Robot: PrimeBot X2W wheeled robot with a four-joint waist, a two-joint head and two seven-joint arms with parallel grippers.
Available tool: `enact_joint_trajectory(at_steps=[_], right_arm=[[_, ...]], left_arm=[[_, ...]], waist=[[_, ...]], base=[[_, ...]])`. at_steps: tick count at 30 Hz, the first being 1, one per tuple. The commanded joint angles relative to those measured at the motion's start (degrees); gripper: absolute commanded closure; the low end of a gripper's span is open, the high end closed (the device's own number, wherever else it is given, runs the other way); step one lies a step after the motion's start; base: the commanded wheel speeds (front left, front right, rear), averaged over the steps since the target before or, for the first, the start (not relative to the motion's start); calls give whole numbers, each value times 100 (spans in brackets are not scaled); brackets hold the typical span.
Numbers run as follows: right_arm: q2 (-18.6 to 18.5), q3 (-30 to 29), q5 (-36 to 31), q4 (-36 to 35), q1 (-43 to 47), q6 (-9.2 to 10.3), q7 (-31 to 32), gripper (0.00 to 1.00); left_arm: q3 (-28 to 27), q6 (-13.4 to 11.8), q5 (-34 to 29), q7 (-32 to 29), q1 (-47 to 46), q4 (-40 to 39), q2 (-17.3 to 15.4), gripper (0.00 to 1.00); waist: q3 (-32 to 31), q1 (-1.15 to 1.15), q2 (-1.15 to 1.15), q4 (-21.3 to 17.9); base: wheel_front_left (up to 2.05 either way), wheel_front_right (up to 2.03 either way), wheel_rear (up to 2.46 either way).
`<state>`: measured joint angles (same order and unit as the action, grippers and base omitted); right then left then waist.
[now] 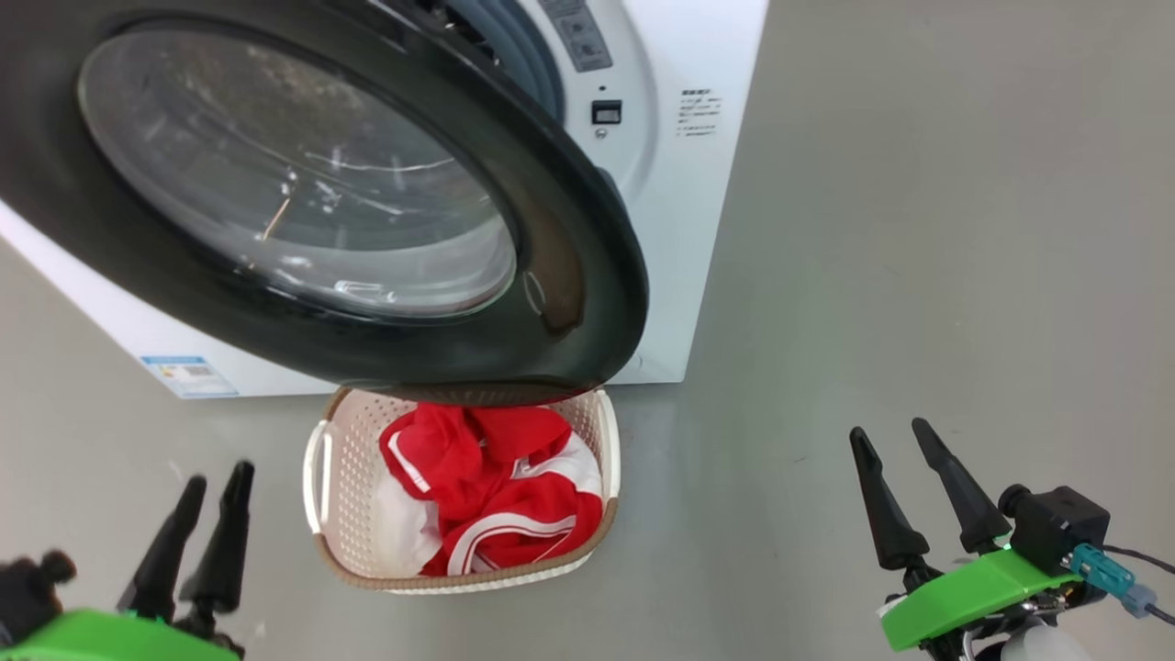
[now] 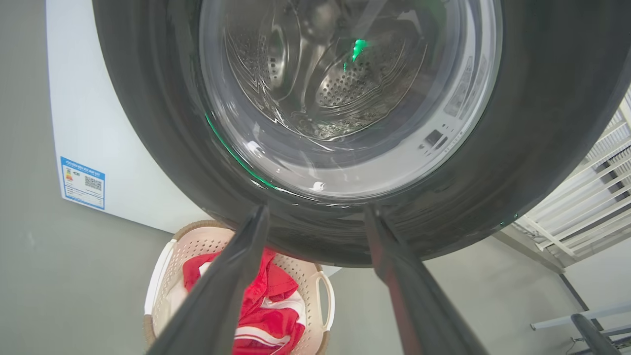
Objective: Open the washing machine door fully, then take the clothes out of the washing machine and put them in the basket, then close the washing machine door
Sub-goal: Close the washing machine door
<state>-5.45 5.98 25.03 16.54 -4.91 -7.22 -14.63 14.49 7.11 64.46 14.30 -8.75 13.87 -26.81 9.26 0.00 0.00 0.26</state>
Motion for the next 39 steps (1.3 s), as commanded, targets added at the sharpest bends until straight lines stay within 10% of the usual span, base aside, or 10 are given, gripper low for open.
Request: enact_joint_trajectory(at_steps=[1,24,39], right_arm=[[-72,79,15,-154,29,-26,-37,0],[-166,-186,28,-271,312,-26,-37,0],[-102,-195,-12,-245,517,-26,-37,0]], left_arm=[[-363,37,-287,69,36,-56,-84,0],[-1776,37,-3567,70,736,-198,1103,0],[-2059,37,-4399,70,1004,-186,1600,0]], waist=[[-50,0,0,-75],[-242,0,0,-144],[-345,0,0,-69]], base=[[0,0,0],[0,0,0],[0,0,0]])
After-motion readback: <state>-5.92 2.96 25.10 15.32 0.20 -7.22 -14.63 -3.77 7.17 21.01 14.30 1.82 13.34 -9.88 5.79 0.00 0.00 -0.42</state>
